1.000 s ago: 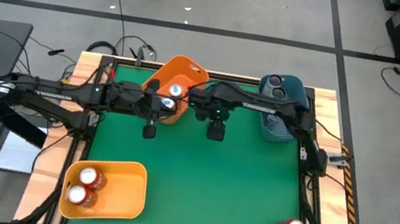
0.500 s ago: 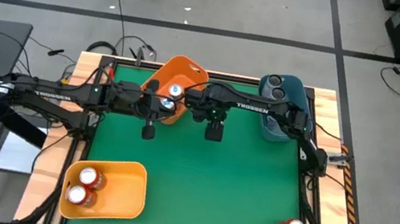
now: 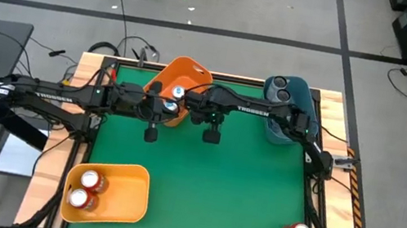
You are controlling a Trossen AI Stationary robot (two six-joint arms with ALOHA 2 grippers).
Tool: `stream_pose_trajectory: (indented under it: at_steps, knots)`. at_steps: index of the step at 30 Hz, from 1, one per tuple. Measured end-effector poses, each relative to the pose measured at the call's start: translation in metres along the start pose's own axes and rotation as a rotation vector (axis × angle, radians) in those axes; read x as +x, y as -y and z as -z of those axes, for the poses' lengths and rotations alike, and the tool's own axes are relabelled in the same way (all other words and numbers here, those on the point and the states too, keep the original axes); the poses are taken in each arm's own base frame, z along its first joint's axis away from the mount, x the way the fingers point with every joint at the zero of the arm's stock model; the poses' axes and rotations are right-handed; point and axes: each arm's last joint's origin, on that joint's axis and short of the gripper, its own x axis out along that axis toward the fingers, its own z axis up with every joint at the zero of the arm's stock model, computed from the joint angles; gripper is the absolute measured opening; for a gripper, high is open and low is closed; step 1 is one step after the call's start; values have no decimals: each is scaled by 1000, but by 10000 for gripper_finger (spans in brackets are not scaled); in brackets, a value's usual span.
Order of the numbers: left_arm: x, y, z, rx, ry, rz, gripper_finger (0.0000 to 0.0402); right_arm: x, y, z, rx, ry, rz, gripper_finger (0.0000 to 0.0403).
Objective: Sort soda cans
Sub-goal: Put the blue soda can into the orange bin
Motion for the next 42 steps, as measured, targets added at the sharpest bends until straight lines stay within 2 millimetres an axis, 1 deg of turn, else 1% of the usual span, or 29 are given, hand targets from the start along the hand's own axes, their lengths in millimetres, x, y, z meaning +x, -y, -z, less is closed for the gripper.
stream_pose_trajectory:
  at_steps: [8, 11, 13, 20, 26, 28, 31, 34, 37, 40, 41, 42]
  knots:
    - [0, 0, 0, -1, 4, 3, 6, -2, 0, 1, -13, 5, 3, 374]
    - [0, 0, -2, -20, 20, 1, 6, -6, 0, 3, -14, 2, 2, 367]
    - [0, 0, -2, -27, 23, 1, 6, -13, 0, 5, -13, 14, 5, 362]
    - [0, 0, -2, -4, 20, 0, 6, -52, 3, 20, -1, 103, 70, 337]
    - [0, -1, -3, -4, 28, -2, 6, -100, 6, 44, 31, 206, 157, 309]
    - [0, -1, -4, -24, 45, -4, 6, -114, 6, 53, 54, 234, 178, 294]
    - [0, -2, -8, -60, 86, -9, 6, -128, 8, 68, 49, 280, 201, 255]
    - [-1, -2, -13, -70, 132, -15, 6, -132, 12, 85, 55, 353, 220, 193]
    - [-1, -2, -13, -66, 132, -15, 6, -126, 14, 109, 77, 437, 228, 117]
    - [-1, -2, -13, -53, 130, 3, 6, -114, 11, 133, 98, 565, 225, 39]
    - [-1, -1, -13, -40, 131, 20, 6, -109, 10, 140, 100, 611, 225, 21]
    - [0, -1, -12, -38, 132, 38, 6, -104, 8, 148, 102, 661, 227, 11]
